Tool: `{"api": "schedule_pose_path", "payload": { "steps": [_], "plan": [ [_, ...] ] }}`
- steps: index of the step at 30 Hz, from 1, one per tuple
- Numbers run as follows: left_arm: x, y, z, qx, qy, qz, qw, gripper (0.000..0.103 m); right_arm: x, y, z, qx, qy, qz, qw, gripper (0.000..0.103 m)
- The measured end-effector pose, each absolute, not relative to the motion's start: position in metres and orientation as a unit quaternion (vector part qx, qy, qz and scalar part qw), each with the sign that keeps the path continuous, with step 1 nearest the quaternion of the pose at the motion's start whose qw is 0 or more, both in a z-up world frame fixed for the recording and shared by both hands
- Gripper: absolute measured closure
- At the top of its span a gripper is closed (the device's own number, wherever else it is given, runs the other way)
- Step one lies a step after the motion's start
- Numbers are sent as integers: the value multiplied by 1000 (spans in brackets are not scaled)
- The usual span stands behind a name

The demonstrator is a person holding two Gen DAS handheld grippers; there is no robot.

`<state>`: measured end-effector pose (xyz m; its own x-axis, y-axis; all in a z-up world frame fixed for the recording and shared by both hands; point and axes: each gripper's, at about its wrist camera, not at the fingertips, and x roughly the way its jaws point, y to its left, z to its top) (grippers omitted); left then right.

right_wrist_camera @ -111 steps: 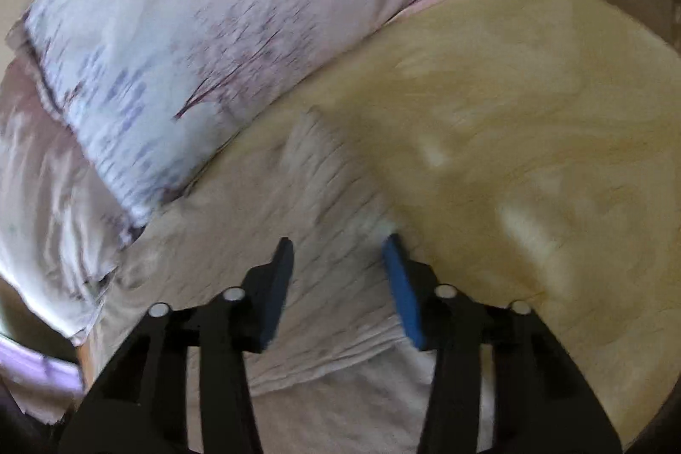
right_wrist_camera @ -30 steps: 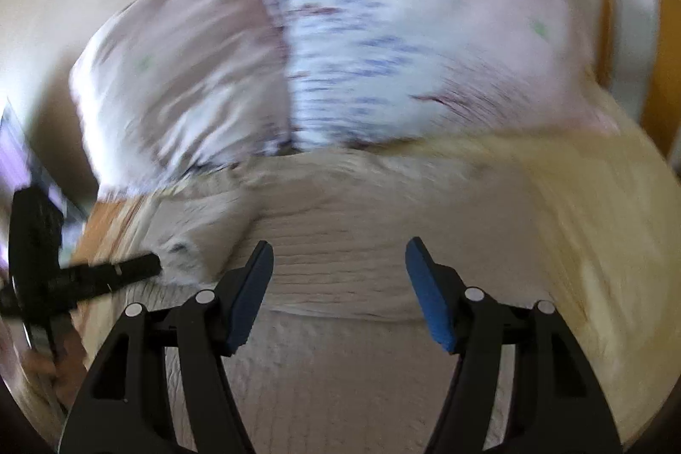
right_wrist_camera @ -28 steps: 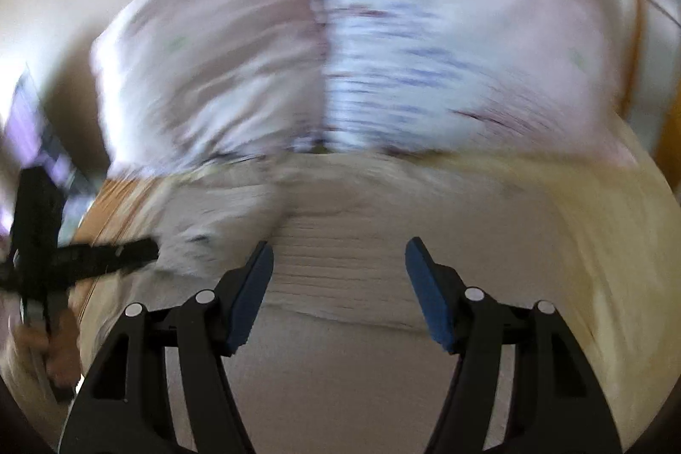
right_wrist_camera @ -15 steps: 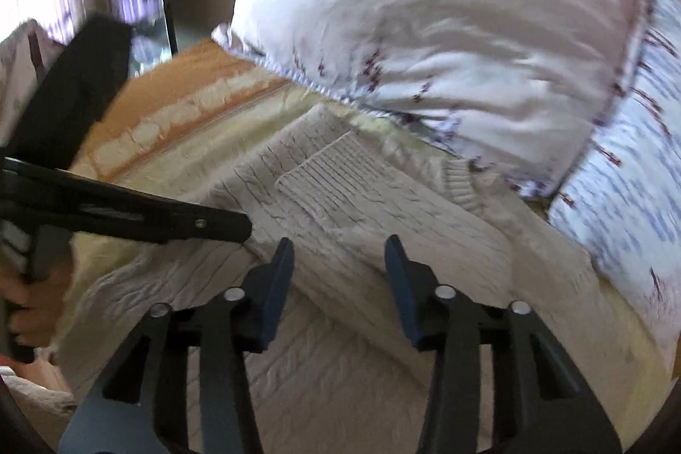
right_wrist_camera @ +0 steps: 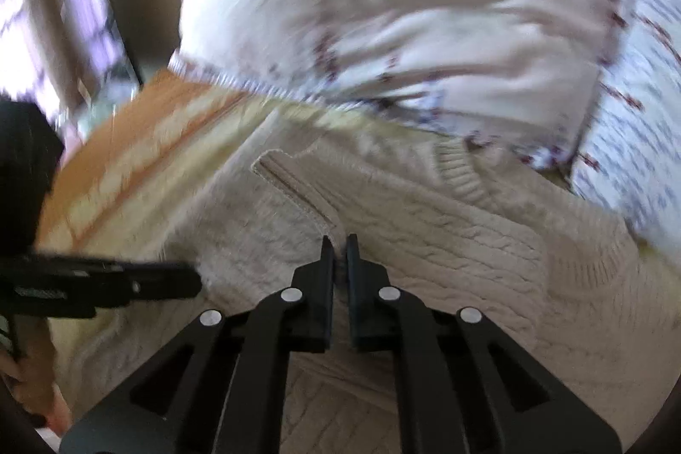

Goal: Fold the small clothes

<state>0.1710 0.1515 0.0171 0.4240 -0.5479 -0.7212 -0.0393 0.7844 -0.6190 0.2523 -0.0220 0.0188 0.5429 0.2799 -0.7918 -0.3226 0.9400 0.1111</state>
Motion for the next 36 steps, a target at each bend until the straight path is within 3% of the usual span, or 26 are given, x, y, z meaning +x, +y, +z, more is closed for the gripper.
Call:
{"api": "schedule_pose_path", "payload": {
  "steps": [9, 14, 17, 22, 23, 25, 26, 27, 36],
  "plan": [
    [172, 147, 20, -278, 514, -152, 797, 82, 214, -125, 61, 147, 370, 90, 913, 97],
    [172, 141, 23, -274, 513, -153, 799, 69, 171, -190, 70, 236, 325, 30, 915, 97],
    [171, 135, 26, -266, 513, -156, 801, 59, 148, -219, 50, 278, 339, -19, 898, 97],
    [170, 128, 29, -252, 522, -160, 799, 53, 123, -263, 7, 375, 409, -33, 831, 96],
    [169, 128, 29, -252, 522, -162, 799, 52, 116, -271, 9, 385, 407, -37, 827, 95],
    [167, 129, 31, -256, 523, -168, 795, 51, 106, -286, 19, 399, 391, -45, 829, 83],
    [167, 129, 33, -258, 523, -172, 794, 50, 102, -293, 25, 406, 381, -48, 830, 68],
    [166, 128, 34, -257, 523, -173, 794, 50, 103, -301, 30, 410, 374, -52, 830, 62],
    [164, 128, 38, -244, 529, -164, 796, 47, 138, -323, -2, 445, 439, -62, 778, 63]
  ]
}}
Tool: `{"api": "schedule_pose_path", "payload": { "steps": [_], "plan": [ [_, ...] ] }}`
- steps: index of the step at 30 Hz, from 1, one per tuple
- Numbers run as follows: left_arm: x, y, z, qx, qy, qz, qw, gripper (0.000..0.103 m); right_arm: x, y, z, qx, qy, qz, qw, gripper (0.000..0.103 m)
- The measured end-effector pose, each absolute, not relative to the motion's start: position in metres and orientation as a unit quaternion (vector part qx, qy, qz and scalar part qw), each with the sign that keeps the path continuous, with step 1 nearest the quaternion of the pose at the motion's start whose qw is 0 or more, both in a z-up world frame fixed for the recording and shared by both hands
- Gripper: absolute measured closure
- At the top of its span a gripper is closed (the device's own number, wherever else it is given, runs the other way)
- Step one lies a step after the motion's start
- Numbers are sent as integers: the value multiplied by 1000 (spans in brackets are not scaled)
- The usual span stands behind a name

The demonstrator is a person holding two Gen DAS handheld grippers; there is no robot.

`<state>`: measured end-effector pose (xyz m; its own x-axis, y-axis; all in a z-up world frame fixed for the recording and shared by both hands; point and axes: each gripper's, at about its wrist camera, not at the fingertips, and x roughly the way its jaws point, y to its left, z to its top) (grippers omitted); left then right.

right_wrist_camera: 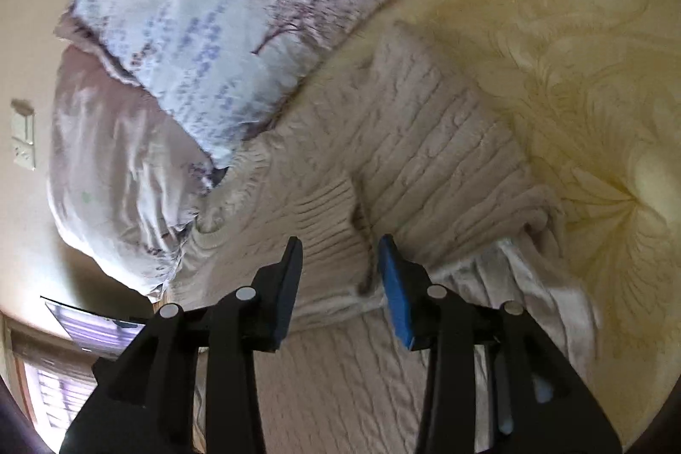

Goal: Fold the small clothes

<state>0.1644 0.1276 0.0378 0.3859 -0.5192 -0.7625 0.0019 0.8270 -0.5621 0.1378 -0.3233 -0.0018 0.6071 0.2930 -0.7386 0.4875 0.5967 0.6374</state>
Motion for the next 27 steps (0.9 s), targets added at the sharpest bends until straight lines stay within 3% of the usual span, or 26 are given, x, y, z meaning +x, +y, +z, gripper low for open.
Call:
{"api": "schedule_pose_path", "payload": {
  "steps": [4, 8, 9, 16, 21, 27],
  "plan": [
    [165, 129, 34, -244, 536, -162, 792, 47, 148, -320, -6, 434, 436, -46, 787, 65],
    [165, 129, 32, -242, 537, -161, 792, 47, 158, -315, -12, 419, 444, -26, 792, 94],
    [166, 128, 32, -242, 537, -161, 792, 47, 160, -314, -12, 414, 444, -24, 794, 95],
    [167, 124, 30, -226, 539, -166, 794, 47, 147, -298, 49, 254, 341, -87, 901, 97],
    [168, 119, 28, -217, 540, -168, 796, 47, 164, -305, 17, 229, 410, -136, 872, 97],
    [171, 124, 26, -231, 538, -164, 794, 49, 170, -304, 6, 211, 438, -139, 863, 96]
  ]
}}
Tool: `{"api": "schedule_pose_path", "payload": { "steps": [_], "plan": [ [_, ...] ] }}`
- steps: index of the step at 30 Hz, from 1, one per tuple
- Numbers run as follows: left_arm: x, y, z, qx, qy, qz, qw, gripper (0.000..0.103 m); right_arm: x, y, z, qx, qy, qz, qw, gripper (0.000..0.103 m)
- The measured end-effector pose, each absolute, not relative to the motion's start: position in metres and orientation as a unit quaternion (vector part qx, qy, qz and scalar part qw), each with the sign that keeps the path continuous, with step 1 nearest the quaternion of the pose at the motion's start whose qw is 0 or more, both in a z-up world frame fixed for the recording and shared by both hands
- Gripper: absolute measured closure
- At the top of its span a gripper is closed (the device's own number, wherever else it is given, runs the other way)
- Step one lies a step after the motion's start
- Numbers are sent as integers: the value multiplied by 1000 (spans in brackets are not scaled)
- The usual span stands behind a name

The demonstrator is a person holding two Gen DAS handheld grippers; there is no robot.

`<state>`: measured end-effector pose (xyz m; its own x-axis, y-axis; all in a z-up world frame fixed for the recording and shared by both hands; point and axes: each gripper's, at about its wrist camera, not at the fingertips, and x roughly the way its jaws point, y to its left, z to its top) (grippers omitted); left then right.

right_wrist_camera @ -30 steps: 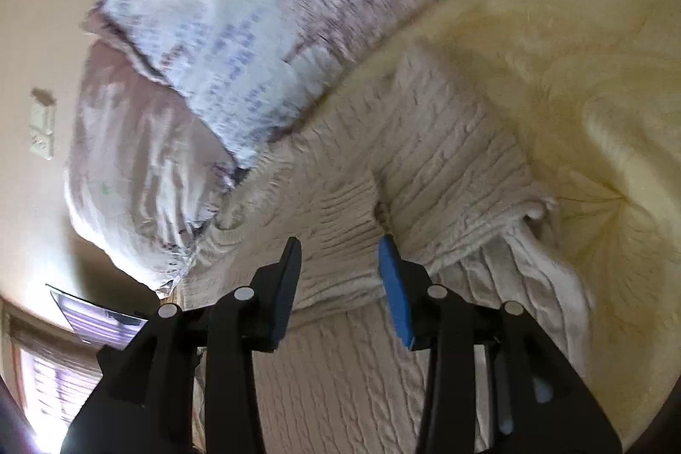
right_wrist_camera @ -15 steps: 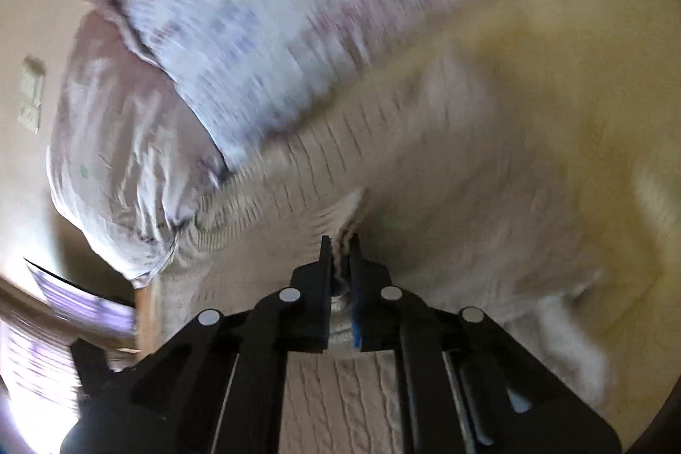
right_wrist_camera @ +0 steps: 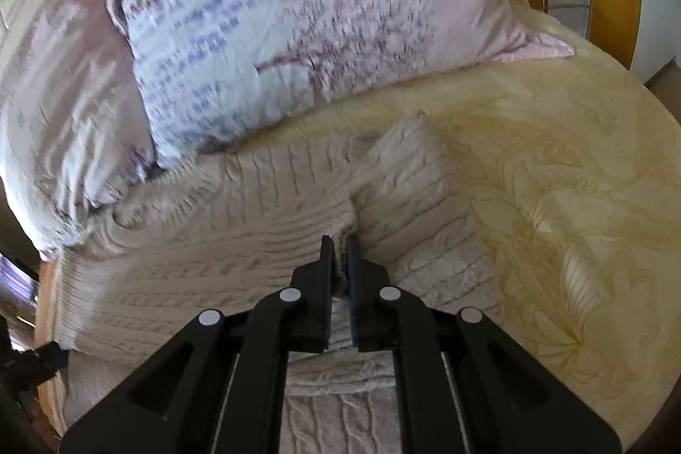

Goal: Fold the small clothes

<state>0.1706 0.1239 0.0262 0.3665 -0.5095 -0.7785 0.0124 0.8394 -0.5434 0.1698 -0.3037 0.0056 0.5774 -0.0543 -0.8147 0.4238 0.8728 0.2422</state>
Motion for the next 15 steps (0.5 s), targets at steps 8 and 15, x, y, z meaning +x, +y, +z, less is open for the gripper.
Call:
{"api": "schedule_pose_path", "payload": {
  "steps": [8, 15],
  "plan": [
    [164, 126, 28, -222, 539, -176, 793, 48, 139, -307, 37, 250, 399, -99, 877, 68],
    [155, 126, 29, -216, 538, -179, 795, 48, 159, -283, 13, 247, 460, -38, 852, 66]
  ]
}}
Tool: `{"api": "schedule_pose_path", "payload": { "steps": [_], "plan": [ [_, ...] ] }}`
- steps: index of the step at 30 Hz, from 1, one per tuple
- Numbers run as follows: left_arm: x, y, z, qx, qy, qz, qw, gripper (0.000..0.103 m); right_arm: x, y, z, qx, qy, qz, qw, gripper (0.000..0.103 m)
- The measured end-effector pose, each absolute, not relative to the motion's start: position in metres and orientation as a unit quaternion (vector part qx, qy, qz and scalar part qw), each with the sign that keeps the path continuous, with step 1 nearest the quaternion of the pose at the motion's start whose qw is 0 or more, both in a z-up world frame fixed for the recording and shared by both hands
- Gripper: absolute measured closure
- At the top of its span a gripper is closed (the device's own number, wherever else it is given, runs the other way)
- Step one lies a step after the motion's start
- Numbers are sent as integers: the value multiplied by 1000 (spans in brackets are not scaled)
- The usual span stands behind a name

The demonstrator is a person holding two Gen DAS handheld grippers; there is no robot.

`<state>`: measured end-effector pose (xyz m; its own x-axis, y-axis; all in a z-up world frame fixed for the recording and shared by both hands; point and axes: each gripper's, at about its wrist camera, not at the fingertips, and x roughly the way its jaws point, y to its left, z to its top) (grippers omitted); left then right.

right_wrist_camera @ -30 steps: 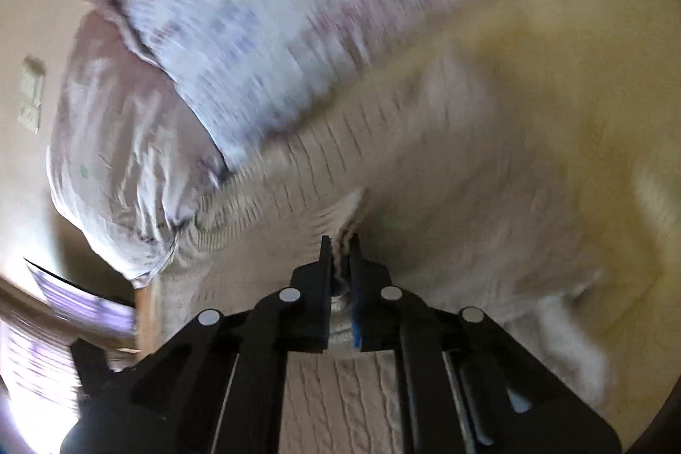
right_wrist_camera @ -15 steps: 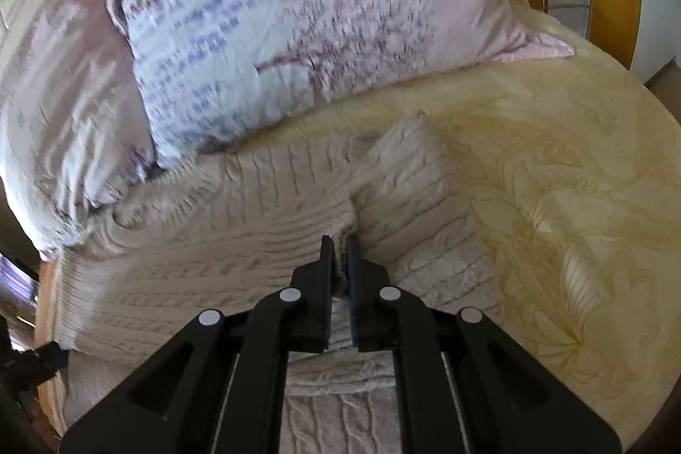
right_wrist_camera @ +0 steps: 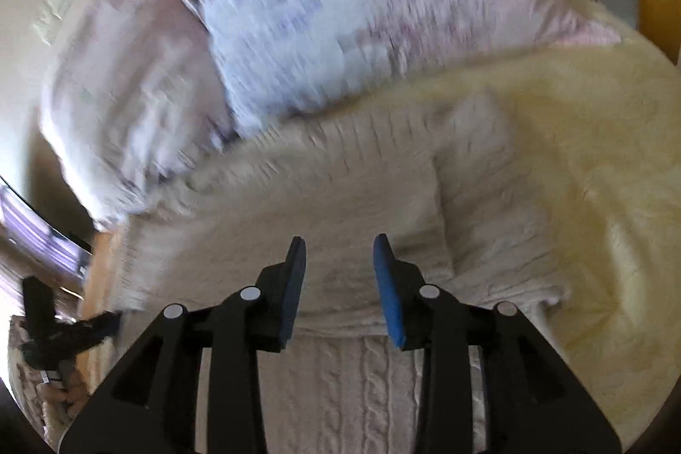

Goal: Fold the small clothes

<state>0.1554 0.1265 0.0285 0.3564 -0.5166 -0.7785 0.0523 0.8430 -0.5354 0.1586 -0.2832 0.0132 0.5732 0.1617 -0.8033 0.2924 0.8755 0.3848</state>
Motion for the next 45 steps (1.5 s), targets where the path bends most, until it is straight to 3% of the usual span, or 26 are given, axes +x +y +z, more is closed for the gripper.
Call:
{"api": "schedule_pose_path", "payload": {
  "steps": [5, 8, 11, 22, 29, 38, 45],
  "plan": [
    [134, 132, 31, -211, 539, -192, 792, 48, 150, -289, 9, 282, 471, -24, 836, 65],
    [115, 139, 33, -216, 540, -206, 787, 48, 122, -293, 21, 293, 466, 2, 835, 49],
    [90, 151, 33, -224, 535, -213, 786, 48, 74, -302, 34, 293, 449, 12, 844, 48],
    [25, 186, 26, -276, 521, -220, 777, 50, -38, -344, 25, 314, 463, -26, 828, 48],
    [3, 180, 14, -289, 526, -240, 763, 64, -56, -335, 10, 360, 454, 38, 814, 50],
    [-19, 170, 8, -307, 520, -300, 738, 85, -78, -323, -4, 416, 441, 121, 786, 61],
    [-34, 157, 1, -276, 534, -326, 730, 86, -89, -300, -30, 385, 484, 136, 774, 61]
  ]
}}
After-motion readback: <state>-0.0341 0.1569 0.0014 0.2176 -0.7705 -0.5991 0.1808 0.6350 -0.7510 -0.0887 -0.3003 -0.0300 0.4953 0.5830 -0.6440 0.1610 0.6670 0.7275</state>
